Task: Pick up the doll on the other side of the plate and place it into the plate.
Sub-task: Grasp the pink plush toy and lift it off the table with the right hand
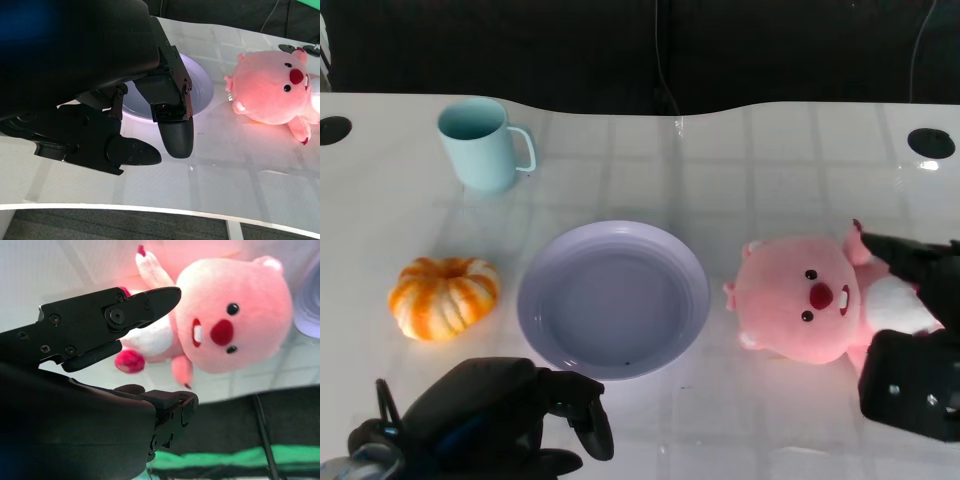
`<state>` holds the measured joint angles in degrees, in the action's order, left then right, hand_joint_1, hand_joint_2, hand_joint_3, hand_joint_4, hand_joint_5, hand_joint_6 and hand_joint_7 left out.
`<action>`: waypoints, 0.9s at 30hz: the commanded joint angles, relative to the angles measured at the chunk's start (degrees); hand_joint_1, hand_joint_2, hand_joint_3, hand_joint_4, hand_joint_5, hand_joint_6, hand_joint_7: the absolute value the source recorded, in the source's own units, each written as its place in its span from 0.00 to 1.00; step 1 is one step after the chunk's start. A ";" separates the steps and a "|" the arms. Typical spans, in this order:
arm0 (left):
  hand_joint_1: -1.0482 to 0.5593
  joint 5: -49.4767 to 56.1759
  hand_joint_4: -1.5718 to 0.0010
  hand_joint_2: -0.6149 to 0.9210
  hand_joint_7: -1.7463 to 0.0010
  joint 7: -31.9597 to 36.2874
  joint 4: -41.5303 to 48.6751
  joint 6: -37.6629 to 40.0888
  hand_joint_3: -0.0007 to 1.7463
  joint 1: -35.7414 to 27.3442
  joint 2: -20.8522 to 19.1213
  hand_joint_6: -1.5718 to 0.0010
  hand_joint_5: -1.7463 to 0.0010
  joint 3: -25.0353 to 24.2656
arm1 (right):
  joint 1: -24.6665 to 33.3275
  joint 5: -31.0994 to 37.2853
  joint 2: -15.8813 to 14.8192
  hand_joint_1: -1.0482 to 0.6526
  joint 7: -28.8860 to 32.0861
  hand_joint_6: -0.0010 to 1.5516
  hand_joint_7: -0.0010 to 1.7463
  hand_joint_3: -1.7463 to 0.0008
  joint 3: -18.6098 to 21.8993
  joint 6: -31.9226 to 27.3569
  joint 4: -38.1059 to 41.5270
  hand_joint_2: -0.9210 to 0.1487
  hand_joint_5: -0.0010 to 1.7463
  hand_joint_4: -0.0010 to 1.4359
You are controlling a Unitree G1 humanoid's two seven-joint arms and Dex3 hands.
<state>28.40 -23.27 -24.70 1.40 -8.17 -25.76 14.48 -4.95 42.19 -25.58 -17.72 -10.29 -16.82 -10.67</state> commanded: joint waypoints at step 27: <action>0.52 1.88 0.54 1.00 0.56 0.76 0.34 -0.97 0.13 -0.38 0.02 0.46 0.22 0.34 | -25.53 -5.59 7.76 0.35 12.18 0.38 0.05 0.94 -7.28 3.77 50.30 0.00 0.09 0.28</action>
<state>29.79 -22.77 -23.61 0.40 -8.05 -25.19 15.17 -30.76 37.44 -18.19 -6.44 -17.01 -13.79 37.34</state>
